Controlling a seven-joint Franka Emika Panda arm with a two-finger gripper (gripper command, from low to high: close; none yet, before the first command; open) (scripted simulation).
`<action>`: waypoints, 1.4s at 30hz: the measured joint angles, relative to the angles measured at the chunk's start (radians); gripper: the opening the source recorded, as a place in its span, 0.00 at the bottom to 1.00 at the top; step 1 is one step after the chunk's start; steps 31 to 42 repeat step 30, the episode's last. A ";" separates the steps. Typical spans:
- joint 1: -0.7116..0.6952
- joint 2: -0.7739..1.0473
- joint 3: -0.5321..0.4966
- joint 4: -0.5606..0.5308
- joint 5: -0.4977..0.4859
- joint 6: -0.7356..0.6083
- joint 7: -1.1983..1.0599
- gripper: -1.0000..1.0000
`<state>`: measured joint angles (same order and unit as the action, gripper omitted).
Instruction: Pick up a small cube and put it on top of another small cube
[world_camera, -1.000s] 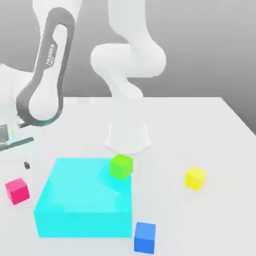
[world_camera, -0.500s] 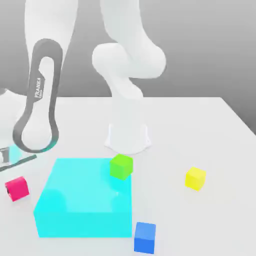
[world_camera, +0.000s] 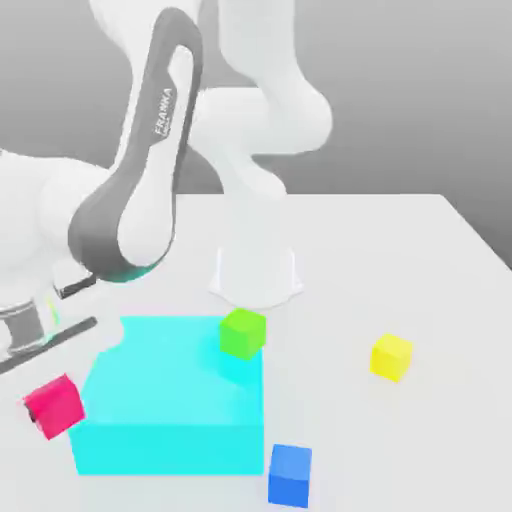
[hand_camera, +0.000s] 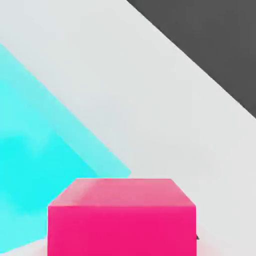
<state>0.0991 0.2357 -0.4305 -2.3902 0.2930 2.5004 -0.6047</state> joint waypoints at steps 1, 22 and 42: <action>0.030 -0.020 0.019 -0.019 -0.003 0.001 0.030 0.00; 0.505 -0.406 0.553 -0.575 -0.278 0.291 0.771 0.00; 0.501 -0.238 0.551 -0.569 -0.318 0.454 0.800 1.00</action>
